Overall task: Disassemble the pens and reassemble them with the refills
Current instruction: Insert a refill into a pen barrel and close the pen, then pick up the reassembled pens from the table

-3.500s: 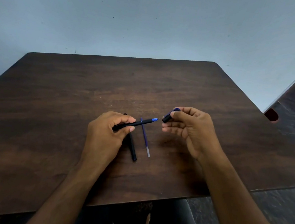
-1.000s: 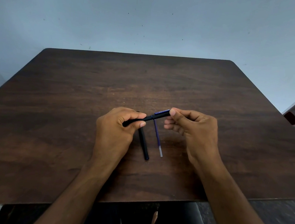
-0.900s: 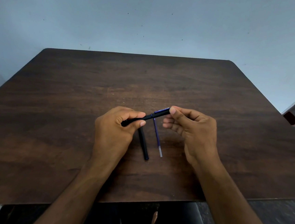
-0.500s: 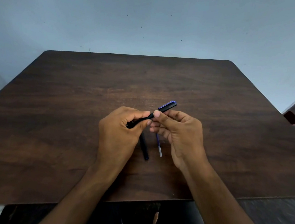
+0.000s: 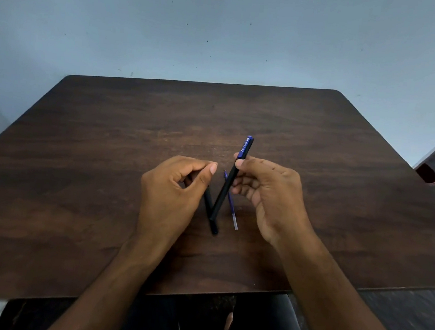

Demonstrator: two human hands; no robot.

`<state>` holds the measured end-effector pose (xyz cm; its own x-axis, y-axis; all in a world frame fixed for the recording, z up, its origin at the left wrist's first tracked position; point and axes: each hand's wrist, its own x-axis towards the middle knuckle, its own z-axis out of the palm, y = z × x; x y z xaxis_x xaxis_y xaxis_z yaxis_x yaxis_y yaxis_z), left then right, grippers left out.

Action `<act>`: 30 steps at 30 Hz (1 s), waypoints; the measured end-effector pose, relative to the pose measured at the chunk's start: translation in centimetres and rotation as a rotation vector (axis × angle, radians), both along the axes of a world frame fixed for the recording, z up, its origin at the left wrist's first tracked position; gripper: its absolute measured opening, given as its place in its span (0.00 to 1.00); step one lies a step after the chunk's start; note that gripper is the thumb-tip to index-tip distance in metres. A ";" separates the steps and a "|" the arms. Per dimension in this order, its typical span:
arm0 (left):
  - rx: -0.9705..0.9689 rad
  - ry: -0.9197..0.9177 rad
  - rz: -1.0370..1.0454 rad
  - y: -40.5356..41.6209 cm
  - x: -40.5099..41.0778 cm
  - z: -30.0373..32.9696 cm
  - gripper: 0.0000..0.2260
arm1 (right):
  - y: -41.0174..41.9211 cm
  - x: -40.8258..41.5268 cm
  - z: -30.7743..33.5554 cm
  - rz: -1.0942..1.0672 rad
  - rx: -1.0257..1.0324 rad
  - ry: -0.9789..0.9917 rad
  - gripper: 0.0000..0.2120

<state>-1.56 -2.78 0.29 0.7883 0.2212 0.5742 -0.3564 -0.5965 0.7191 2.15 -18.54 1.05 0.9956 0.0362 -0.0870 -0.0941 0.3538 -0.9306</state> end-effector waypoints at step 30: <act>0.115 0.441 -0.081 -7.6 4.5 0.4 0.02 | -7.5 2.5 -0.2 -0.109 -1.035 0.082 0.08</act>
